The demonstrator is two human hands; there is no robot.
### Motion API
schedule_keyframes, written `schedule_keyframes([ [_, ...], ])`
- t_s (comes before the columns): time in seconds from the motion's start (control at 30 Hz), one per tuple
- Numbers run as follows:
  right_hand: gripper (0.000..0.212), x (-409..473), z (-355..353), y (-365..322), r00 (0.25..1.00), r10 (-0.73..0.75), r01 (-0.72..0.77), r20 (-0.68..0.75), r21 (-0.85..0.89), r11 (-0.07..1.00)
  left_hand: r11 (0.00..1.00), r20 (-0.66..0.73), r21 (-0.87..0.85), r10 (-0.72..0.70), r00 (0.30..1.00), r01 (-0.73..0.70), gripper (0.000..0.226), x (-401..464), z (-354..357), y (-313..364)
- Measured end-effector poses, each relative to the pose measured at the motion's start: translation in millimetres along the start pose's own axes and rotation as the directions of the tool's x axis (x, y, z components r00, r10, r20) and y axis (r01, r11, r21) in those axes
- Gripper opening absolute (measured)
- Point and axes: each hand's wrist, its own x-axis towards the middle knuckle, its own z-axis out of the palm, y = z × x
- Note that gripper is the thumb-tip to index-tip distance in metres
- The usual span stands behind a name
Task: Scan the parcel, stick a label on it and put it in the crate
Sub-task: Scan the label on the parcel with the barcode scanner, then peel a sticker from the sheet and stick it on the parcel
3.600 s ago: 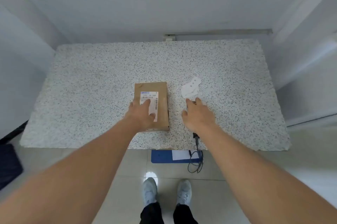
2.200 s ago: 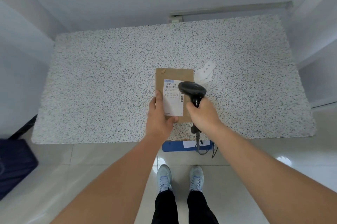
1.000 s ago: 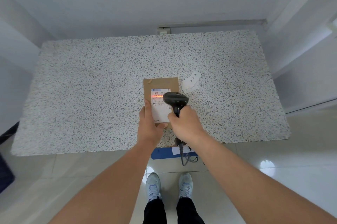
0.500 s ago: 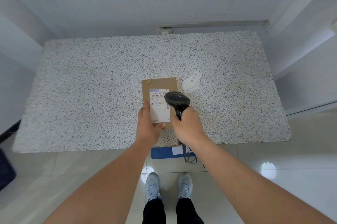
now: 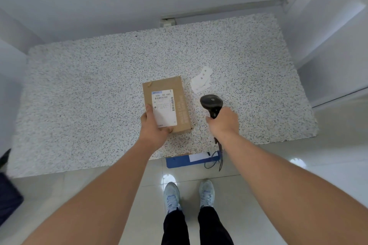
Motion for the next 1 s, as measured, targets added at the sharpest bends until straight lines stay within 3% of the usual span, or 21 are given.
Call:
schedule_keyframes([
  [0.1, 0.031, 7.2, 3.0, 5.7, 1.000, 0.012, -0.012, 0.004, -0.007, 1.000, 0.984, -0.020, 0.180, 0.023, 1.000, -0.019, 0.111, -1.6, -0.2, 3.3],
  [0.23, 0.032, 17.8, 2.5, 10.2, 1.000, 0.023, -0.023, -0.022, -0.032, 0.999, 0.825, -0.026, 0.506, 0.306, 0.952, -0.251, 0.077, -0.3, -2.9, 22.8],
  [0.33, 0.033, 26.5, 3.8, 14.8, 0.998, 0.033, -0.036, -0.057, -0.050, 0.998, 0.722, 0.061, 0.582, 0.419, 0.906, -0.374, 0.059, 12.8, -0.7, 43.9],
  [0.5, 0.038, 40.8, 12.5, 23.3, 0.996, 0.036, -0.042, -0.084, -0.068, 0.997, 0.590, 0.167, 0.649, 0.506, 0.846, -0.481, 0.052, 37.2, 11.1, 68.0],
  [0.7, 0.042, 50.0, 17.5, 31.4, 0.998, 0.030, -0.033, -0.064, -0.043, 0.999, 0.505, 0.260, 0.687, 0.501, 0.825, -0.523, 0.053, 61.0, 20.9, 90.4],
  [0.8, 0.069, 46.9, 8.2, 27.3, 0.999, 0.013, -0.017, -0.051, -0.071, 0.997, 0.471, 0.287, 0.716, 0.475, 0.832, -0.516, 0.054, 68.9, 23.5, 102.6],
  [0.87, 0.078, 46.5, -4.0, 16.1, 0.988, -0.056, 0.037, -0.147, -0.132, 0.991, 0.444, 0.312, 0.734, 0.452, 0.836, -0.514, 0.053, 75.9, 25.3, 109.5],
  [0.93, 0.068, 54.4, -15.2, 1.2, 0.950, -0.205, 0.170, -0.237, -0.160, 0.972, 0.419, 0.338, 0.744, 0.436, 0.834, -0.521, 0.051, 85.5, 26.6, 117.0],
  [1.0, 0.050, 73.4, -21.7, -12.6, 0.918, -0.326, 0.300, -0.227, -0.145, 0.943, 0.400, 0.359, 0.748, 0.428, 0.829, -0.530, 0.049, 99.6, 27.8, 124.1],
])
